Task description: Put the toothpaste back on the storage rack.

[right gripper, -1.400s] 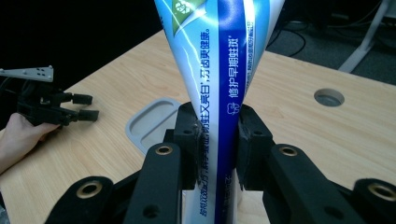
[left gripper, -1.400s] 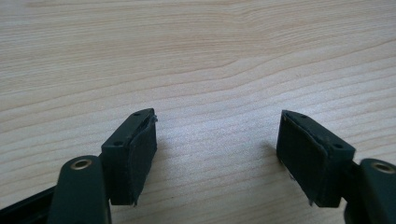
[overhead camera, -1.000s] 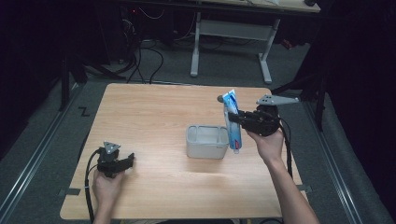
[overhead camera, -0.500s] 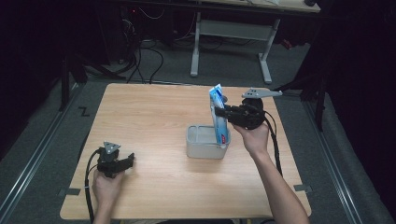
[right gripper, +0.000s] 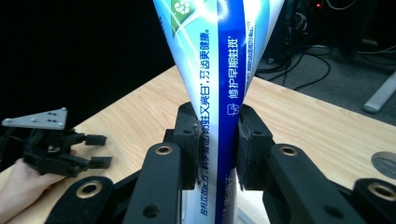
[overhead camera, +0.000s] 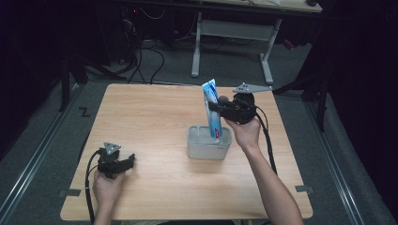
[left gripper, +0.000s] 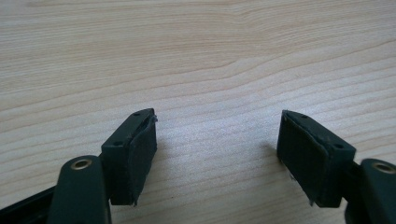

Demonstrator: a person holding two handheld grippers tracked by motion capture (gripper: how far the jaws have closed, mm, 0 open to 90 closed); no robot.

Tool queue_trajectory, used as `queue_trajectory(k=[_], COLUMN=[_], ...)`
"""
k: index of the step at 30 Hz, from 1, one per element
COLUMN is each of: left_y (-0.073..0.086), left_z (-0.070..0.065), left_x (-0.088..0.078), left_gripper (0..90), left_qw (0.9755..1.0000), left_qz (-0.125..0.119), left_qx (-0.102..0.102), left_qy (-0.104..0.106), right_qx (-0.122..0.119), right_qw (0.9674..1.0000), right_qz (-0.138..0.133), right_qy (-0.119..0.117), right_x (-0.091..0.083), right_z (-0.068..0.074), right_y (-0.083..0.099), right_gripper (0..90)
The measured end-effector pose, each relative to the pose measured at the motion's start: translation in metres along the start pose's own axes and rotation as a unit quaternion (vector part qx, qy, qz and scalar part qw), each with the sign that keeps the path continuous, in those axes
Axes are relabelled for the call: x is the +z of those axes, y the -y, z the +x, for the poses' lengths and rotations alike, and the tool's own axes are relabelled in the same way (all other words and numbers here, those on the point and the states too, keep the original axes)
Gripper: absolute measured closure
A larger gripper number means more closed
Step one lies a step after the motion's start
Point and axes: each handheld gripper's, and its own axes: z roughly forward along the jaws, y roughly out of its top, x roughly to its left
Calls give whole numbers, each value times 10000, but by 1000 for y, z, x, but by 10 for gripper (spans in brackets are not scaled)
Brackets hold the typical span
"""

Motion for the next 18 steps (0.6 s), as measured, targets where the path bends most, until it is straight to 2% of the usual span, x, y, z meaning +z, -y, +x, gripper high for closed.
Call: queue_trajectory(k=[4,8,18], left_y=[0,0,0], left_z=[0,0,0], left_x=[0,0,0], left_gripper=[290,290,290], left_qw=[10000,10000,10000], left_qz=[-2,-2,-2], left_qx=[-3,-3,-2], left_qy=[2,4,3], right_qx=[18,-73,-179], right_qw=[10000,9998,9993], right_qz=[55,150,263], right_qy=[23,120,178], right_x=[7,13,17], right_z=[-1,1,3], right_y=[1,3,5], right_gripper=[732,730,729])
